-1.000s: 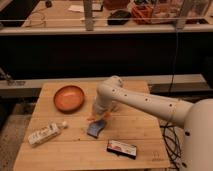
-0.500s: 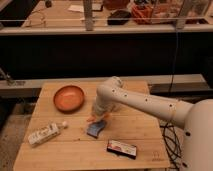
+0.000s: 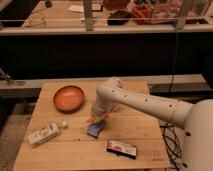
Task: Place the pepper on the white sponge
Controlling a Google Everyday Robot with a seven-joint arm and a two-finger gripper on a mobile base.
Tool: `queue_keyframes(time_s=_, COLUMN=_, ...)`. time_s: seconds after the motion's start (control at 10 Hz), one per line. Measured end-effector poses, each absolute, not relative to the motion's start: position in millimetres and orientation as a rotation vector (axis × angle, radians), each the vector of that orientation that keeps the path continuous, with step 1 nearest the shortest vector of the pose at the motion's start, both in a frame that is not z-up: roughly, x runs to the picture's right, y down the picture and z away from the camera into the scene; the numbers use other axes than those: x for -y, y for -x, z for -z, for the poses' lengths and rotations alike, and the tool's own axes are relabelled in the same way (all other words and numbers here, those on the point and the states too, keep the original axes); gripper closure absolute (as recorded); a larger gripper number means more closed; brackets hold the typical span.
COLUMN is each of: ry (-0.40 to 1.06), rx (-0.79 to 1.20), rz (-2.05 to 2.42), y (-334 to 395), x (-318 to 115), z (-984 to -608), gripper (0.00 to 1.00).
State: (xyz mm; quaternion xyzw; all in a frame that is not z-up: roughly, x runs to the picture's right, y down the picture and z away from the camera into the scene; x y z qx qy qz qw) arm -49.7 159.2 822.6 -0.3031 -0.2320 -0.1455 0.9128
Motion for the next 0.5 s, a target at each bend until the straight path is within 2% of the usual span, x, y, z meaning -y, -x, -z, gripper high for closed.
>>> queue_keyframes(time_s=0.1, ry=0.626, rx=0.480, rz=0.303, y=50.4, x=-160.4, z=-821.7, gripper=0.31)
queue_keyframes(time_s=0.2, ry=0.627, rx=0.481, rz=0.305, y=50.4, x=-161.0, z=-821.4, gripper=0.24)
queue_keyframes(time_s=0.3, ry=0.628, rx=0.483, rz=0.307, y=50.9, x=-161.3, z=-820.9, gripper=0.21)
queue_keyframes(time_s=0.5, ry=0.629, rx=0.486, rz=0.310, y=51.7, x=-161.9, z=-819.9, gripper=0.20)
